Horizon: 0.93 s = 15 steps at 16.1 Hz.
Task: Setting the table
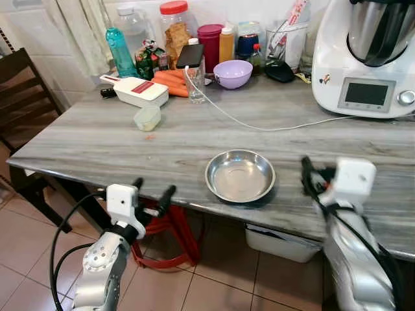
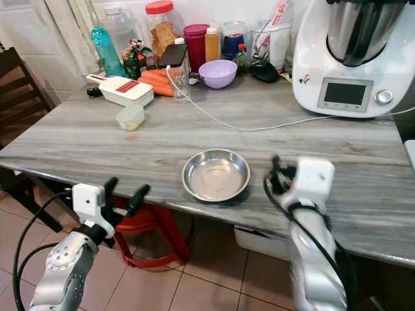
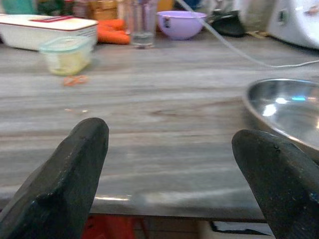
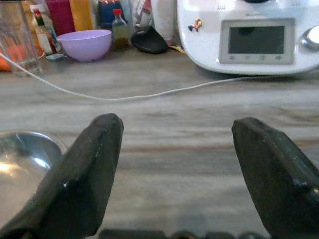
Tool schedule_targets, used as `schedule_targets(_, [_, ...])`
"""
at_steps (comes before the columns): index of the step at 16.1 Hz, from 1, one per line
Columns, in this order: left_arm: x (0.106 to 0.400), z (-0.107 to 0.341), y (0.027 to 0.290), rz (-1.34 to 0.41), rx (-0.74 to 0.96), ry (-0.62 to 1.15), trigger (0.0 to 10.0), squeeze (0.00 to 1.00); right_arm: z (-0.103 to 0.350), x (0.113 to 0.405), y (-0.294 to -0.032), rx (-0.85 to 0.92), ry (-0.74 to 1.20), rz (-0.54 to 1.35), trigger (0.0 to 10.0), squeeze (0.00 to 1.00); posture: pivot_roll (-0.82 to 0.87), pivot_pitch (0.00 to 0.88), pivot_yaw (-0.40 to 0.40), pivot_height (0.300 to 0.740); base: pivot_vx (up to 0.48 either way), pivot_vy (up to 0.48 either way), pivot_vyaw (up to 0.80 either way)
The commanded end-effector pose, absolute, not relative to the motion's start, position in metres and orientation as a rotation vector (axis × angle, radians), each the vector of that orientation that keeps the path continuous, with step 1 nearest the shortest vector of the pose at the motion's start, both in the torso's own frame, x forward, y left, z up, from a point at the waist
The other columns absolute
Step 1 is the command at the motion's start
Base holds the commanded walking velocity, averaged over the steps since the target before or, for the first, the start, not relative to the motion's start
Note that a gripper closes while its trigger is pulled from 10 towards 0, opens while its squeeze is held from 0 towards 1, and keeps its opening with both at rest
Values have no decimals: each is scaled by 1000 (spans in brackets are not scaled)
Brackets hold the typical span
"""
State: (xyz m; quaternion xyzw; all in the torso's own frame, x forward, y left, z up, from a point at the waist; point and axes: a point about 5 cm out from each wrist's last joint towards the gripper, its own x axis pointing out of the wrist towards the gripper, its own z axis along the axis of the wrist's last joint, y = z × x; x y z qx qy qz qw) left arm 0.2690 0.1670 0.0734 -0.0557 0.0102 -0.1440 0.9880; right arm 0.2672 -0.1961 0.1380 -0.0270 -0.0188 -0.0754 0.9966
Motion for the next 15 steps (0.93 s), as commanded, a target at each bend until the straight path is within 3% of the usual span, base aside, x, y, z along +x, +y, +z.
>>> schedule_targets(1, [271,75,172,-230,-91,15,10000,0,143,263,-185,-86,-85,-98,10000,1000,-103,0,129,740,0,0,0])
schedule_targets(7, [274,70,179,-91,-65,33,10000,0,125,234,-167,-76,-73,-25,10000,1000,-108,0,134,740,0,0,0])
schedule_targets(12, [267,60,189,-36,-59,80,10000,0,122,233,-169,-72,-57,-49,10000,1000,-115,0,134,740,0,0,-158])
schedule_targets(14, [271,61,187,-25,-60,85,10000,0,122,236,-171,-60,-55,-60,10000,906,-109,0,132,740,0,0,-800])
schedule_targets(15, [271,62,187,-23,-63,81,10000,0,123,237,-171,-46,-58,-62,10000,706,-108,0,132,740,0,0,-788])
